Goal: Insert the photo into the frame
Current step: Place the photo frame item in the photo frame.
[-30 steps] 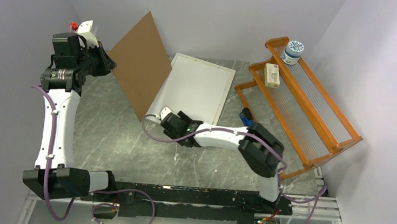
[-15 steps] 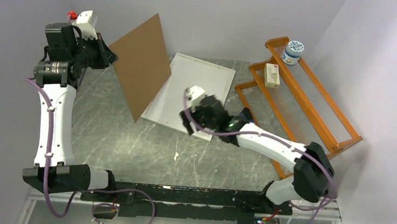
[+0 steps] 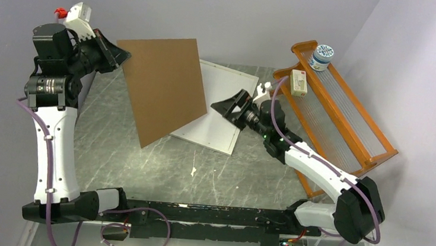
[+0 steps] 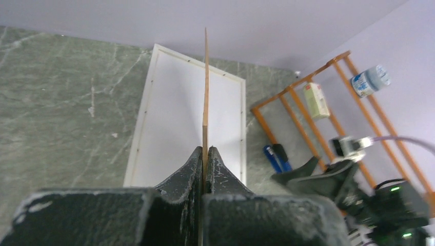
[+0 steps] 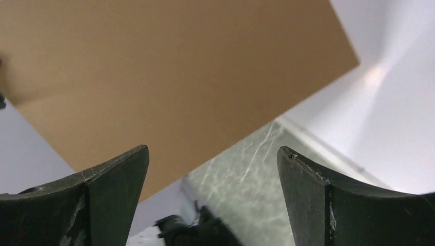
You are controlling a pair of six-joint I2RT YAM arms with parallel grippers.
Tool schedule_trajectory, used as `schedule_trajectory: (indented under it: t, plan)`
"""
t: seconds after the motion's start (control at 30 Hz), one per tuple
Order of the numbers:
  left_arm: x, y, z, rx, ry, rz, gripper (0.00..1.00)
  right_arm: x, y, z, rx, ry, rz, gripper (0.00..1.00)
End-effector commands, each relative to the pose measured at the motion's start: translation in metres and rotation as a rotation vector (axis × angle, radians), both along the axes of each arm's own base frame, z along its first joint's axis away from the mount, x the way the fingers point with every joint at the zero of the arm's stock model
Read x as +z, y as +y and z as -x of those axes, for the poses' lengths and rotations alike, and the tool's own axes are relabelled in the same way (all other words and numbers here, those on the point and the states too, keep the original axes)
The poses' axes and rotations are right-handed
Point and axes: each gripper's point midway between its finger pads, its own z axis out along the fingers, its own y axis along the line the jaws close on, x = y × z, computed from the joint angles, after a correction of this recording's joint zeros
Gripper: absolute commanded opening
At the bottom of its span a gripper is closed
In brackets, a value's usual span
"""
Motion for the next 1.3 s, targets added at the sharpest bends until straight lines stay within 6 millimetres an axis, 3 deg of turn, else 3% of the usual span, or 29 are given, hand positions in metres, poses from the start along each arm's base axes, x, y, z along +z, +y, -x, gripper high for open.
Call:
schedule_trajectory:
  t: [0.0,0.17,0.43,0.57,0.73,1.0,1.13,1.2,1.27]
  plan:
    - [0.044,0.006,-0.001,0.107,-0.109,0.14,0.02,0.006,0.015,0.02,-0.025,0.212,-0.307,0.99]
    - [0.053,0.017,0.004,0.227,-0.115,0.255,0.03,-0.001,0.029,0.034,-0.062,0.296,-0.4,0.99]
    - [0.079,0.015,0.021,0.263,-0.191,0.423,0.03,0.008,0.05,0.039,-0.031,0.438,-0.612,0.99]
    - [0.089,0.013,0.028,0.259,-0.219,0.469,0.03,0.023,0.062,0.037,0.013,0.457,-0.683,0.99]
    - [0.089,0.011,0.041,0.265,-0.223,0.512,0.03,0.058,0.059,0.029,0.034,0.378,-0.825,0.94]
    - [0.075,0.004,0.059,0.25,-0.188,0.584,0.02,0.113,0.039,0.024,0.11,0.14,-1.023,0.61]
    - [0.055,0.002,0.066,0.266,-0.127,0.588,0.03,0.114,0.034,0.021,0.091,0.08,-0.933,0.33]
    - [0.039,0.002,0.071,0.283,-0.077,0.568,0.12,0.108,0.028,0.02,0.061,0.068,-0.858,0.12]
    - [0.024,0.003,0.075,0.298,-0.034,0.53,0.32,0.102,0.018,0.018,0.029,0.052,-0.772,0.0]
